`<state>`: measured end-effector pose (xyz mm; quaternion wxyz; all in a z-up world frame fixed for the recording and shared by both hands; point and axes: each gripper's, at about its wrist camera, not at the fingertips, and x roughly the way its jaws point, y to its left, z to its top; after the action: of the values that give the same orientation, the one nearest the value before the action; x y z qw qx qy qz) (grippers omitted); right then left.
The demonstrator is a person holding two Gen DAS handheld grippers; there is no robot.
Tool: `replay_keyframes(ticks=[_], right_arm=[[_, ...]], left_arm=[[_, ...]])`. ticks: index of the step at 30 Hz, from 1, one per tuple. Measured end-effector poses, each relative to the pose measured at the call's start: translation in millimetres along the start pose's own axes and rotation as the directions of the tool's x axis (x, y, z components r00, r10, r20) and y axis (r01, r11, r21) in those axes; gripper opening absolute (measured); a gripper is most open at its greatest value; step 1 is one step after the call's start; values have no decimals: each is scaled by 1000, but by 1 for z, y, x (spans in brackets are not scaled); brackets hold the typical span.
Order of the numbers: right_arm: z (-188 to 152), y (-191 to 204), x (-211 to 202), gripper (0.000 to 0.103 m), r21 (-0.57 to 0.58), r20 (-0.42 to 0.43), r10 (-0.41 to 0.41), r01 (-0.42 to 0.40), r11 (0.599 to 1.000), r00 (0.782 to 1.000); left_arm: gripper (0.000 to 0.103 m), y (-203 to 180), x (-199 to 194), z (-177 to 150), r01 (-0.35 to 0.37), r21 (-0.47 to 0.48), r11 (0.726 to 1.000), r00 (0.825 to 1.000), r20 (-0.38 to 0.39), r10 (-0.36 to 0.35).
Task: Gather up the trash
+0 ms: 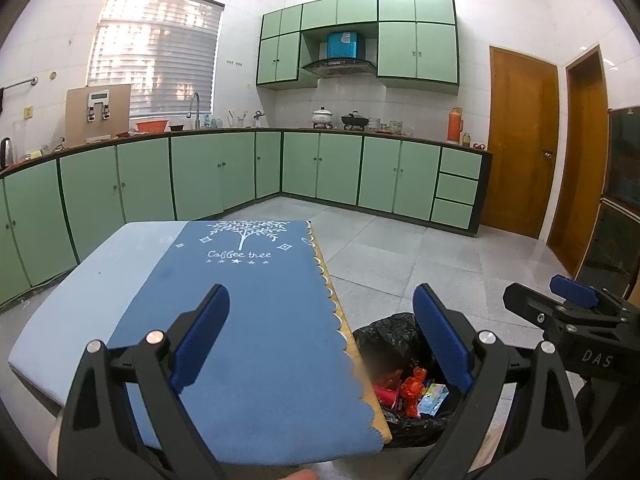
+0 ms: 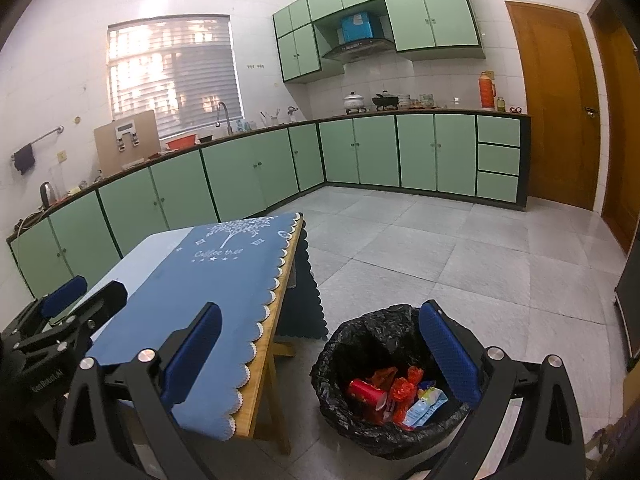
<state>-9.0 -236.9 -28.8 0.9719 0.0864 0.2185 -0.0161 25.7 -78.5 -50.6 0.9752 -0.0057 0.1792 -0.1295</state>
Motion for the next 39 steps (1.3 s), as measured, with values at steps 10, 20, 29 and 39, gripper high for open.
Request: replay_keyframes(ticks=[10,20,29,39], right_arm=[[0,1,2,97,-10,3,2,-2,1000,1000],[0,1,3,97,-14,7,1,-1,1000,1000],[1,1,3,97,-15,6,1,-1,1000,1000],[0,1,3,97,-16,7,1,-1,1000,1000]], left_arm=[[90,2,1,0,-4,-5,1000,1000,-1,4],[90,4,0,0,-8,-12,1000,1000,0,8],[90,5,0,0,-8,-12,1000,1000,-1,8],[90,6,0,0,-10,-12,1000,1000,-1,10]])
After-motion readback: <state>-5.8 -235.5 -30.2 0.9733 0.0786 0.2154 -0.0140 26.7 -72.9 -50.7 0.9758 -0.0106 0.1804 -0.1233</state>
